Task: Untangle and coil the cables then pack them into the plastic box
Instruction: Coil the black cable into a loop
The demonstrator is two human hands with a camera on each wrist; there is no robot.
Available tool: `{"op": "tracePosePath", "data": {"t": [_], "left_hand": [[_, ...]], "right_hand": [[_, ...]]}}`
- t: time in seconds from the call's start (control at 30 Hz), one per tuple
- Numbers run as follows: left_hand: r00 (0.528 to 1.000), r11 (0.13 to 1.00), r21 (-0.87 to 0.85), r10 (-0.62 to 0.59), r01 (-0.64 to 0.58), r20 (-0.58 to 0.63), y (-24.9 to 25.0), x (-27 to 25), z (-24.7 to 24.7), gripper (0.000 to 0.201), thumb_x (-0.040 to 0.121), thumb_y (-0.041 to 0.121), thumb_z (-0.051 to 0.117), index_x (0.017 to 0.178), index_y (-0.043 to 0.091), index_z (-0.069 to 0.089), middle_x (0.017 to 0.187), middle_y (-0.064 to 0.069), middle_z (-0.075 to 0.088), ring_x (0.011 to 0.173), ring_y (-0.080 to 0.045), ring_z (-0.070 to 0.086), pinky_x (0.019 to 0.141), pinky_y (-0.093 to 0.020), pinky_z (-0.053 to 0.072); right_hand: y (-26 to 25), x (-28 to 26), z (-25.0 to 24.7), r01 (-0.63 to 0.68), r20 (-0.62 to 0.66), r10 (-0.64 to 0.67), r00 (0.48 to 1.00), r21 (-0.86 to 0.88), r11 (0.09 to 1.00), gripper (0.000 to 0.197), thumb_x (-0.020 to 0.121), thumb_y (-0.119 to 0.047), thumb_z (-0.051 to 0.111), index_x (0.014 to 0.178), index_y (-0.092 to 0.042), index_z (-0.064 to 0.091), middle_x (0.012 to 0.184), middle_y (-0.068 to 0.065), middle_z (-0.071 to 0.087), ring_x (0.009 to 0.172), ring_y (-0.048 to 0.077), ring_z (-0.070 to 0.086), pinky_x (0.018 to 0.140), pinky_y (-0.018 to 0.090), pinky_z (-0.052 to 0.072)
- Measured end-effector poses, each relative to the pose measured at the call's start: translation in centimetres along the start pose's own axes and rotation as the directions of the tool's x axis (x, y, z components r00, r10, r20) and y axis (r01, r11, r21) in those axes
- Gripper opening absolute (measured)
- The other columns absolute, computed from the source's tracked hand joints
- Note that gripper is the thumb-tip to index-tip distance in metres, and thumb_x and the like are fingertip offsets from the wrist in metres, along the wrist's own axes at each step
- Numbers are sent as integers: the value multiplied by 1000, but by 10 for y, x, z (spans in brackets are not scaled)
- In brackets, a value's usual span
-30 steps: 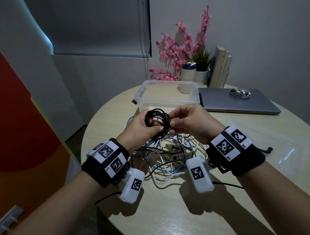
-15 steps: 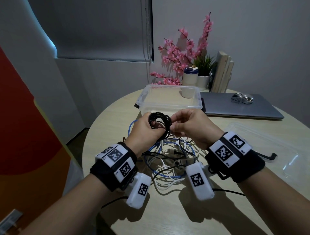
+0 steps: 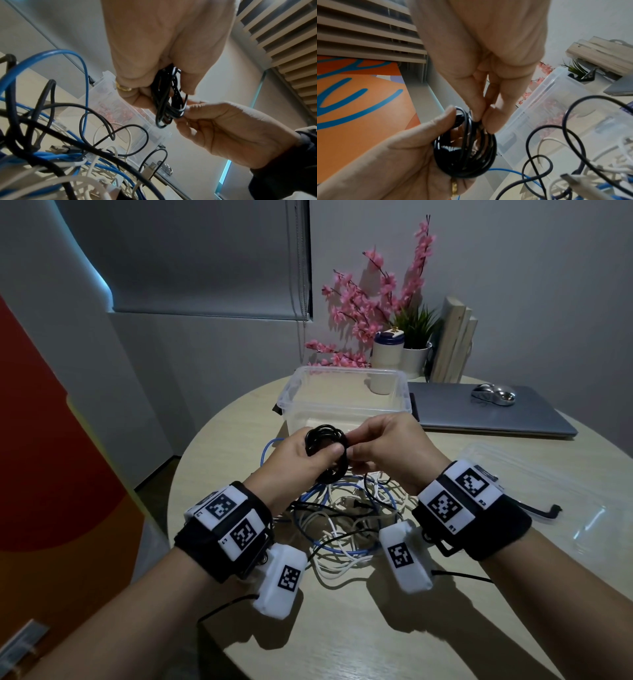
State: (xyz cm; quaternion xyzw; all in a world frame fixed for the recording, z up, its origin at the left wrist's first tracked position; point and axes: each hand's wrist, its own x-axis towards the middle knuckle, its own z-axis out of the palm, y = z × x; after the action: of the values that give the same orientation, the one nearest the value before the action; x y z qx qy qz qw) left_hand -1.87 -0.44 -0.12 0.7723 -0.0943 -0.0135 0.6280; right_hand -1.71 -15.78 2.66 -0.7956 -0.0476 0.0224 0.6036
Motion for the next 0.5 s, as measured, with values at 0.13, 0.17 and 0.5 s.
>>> {"op": "tracePosePath", "data": {"t": [0.13, 0.17, 0.5], "left_hand": [[1000, 998, -64, -21, 21, 3, 1, -2, 2, 34, 100, 35, 41, 101, 5, 58, 82, -10, 62, 70, -16, 60, 75, -37, 52], [1000, 996, -86, -30, 30, 2, 1, -2, 2, 37, 100, 36, 39, 98, 5, 58, 81, -13, 62, 71, -19, 59, 78, -40, 51], [994, 963, -247, -109, 109, 15, 13, -9, 2, 42, 102, 35, 35, 80, 8, 58, 56, 6, 63, 48, -2, 58, 48, -12, 44]], "right_hand": [[1, -1, 1, 53, 25, -49, 998, -176, 983, 16, 83, 1, 63, 77, -11, 72, 77, 22, 70, 65, 26, 63, 72, 45, 56], [1, -2, 1, 70, 42, -62, 997, -218, 973, 12, 83, -5, 65, 78, -13, 73, 76, 19, 71, 65, 25, 63, 73, 45, 56], [1, -8, 5, 136, 3, -143, 990, -330, 934, 13, 73, -6, 75, 72, -18, 71, 73, 2, 72, 72, 17, 68, 69, 30, 54]]}}
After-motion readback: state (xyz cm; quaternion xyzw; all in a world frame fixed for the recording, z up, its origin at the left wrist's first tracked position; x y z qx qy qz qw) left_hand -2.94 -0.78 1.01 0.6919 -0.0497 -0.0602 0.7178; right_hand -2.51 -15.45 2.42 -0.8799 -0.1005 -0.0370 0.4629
